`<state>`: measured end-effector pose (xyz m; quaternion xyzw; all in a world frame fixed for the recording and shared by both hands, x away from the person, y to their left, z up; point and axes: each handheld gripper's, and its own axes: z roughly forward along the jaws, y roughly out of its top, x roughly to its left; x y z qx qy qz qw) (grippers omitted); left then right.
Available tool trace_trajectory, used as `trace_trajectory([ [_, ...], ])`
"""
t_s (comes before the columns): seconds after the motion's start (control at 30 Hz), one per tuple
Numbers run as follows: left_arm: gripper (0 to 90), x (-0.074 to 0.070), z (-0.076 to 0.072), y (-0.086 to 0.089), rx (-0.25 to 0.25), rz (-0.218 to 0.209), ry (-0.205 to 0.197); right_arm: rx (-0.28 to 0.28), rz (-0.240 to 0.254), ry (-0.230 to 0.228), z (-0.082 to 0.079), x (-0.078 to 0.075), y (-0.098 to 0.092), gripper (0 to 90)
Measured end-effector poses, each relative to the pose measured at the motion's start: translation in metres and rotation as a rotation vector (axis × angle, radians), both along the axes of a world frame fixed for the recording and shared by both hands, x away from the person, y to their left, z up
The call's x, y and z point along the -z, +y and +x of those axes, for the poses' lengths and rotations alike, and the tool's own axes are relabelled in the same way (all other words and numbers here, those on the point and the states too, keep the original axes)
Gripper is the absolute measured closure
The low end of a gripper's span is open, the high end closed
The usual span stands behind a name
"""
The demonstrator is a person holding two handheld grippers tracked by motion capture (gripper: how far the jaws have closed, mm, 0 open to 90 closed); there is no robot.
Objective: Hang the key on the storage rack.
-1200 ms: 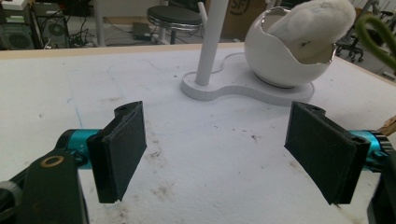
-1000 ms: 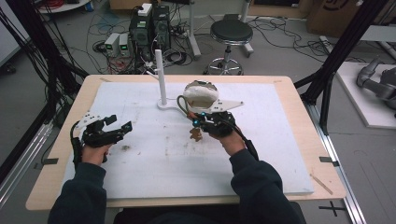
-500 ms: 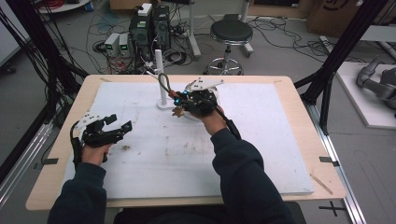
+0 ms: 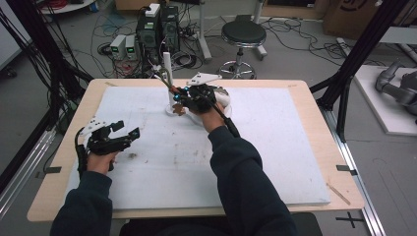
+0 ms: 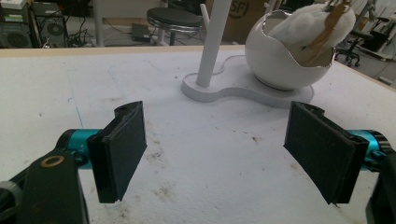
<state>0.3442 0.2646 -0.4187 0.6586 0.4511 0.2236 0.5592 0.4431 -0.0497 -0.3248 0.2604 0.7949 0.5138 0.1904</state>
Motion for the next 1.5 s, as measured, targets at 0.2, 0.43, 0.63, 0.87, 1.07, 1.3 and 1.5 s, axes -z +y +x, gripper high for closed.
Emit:
trace_trajectory([
  [0.2,20.8,0.0,0.0,-0.001,0.003,-0.003,-0.001,0.045,-0.057,0.045,0.016,0.008,0.011,78.6],
  [0.43,20.8,0.0,0.0,-0.001,0.006,-0.003,0.003,0.088,-0.061,0.109,0.024,0.018,0.014,75.7],
  [0.63,21.2,0.0,0.0,0.0,0.01,-0.009,0.007,0.099,-0.044,0.106,0.021,0.013,0.004,58.1],
  [0.87,21.6,0.0,0.0,0.0,0.013,-0.026,0.007,0.09,-0.037,0.094,0.015,0.01,-0.031,44.1],
  [1.07,17.5,0.0,0.0,-0.002,0.018,-0.017,0.001,0.054,-0.048,0.121,0.002,0.014,-0.075,32.8],
  [1.3,17.8,0.0,-0.001,-0.007,0.061,0.041,-0.037,0.059,-0.107,0.108,-0.025,0.027,-0.121,24.9],
  [1.5,17.5,0.0,-0.002,-0.009,0.067,0.025,-0.029,0.088,-0.071,0.075,-0.049,0.044,-0.165,22.2],
])
